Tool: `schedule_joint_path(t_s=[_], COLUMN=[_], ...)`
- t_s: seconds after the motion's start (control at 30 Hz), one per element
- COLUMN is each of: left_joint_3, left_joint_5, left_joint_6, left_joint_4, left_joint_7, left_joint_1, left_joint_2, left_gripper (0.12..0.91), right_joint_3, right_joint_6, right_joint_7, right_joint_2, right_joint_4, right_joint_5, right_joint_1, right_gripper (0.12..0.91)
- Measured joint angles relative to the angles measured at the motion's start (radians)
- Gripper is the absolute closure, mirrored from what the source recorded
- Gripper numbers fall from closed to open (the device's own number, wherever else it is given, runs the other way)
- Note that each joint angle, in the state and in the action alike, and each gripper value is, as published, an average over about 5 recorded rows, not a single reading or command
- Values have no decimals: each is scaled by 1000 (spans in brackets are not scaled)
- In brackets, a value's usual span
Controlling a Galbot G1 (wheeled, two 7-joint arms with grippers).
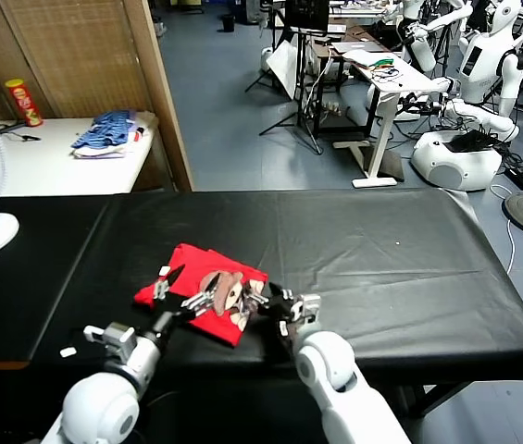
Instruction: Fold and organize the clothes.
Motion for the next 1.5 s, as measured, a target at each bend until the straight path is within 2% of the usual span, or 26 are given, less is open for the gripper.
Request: schedule_joint_path(t_s=[0.13,0.23,0.33,0.43,0.5,0.57,0.67,0.77,0.87,1.0,1.13,1.27,1.37,1.5], left_joint_3=[-22,-35,-41,-43,-44,-47,-50,-50,-50,-52,-75,-107,-131,-172], left_joint_5=[13,20,27,36,39,39,38,42,45,34,30,15,-4,-42], left_joint_6=[-7,-12,-15,-15,-17,-23,-49,-91,-118,-112,-109,-117,-120,-98], left_joint_4=[-5,-5,2,10,16,24,40,57,63,43,1,-39,-65,-99], left_joint_7=[0,1,1,-1,-6,-15,-24,-25,-45,-88,-106,-131,-137,-153], left_joint_1=[27,40,42,44,48,52,56,64,78,108,162,234,300,390], left_joint_2=[-9,-14,-20,-25,-24,-21,-12,0,12,40,78,91,87,70], left_gripper=[232,232,232,232,232,232,232,232,232,232,232,232,232,232], right_joint_3=[-7,-18,-36,-55,-61,-59,-43,-14,32,113,204,287,336,369], right_joint_6=[23,70,152,255,308,339,362,372,361,324,316,298,282,259], right_joint_7=[-33,-77,-138,-199,-220,-225,-212,-183,-136,-67,-28,14,50,93], right_joint_2=[-3,-15,-35,-63,-83,-107,-147,-188,-222,-254,-261,-244,-221,-192], right_joint_4=[-67,-113,-166,-215,-230,-225,-182,-108,-7,163,330,475,576,676], right_joint_5=[-34,-97,-207,-350,-424,-467,-495,-496,-479,-432,-409,-408,-392,-373], right_joint_1=[55,94,141,183,197,194,162,97,-3,-174,-371,-559,-689,-833], right_gripper=[636,796,876,837,755,639,472,322,243,228,227,227,227,227])
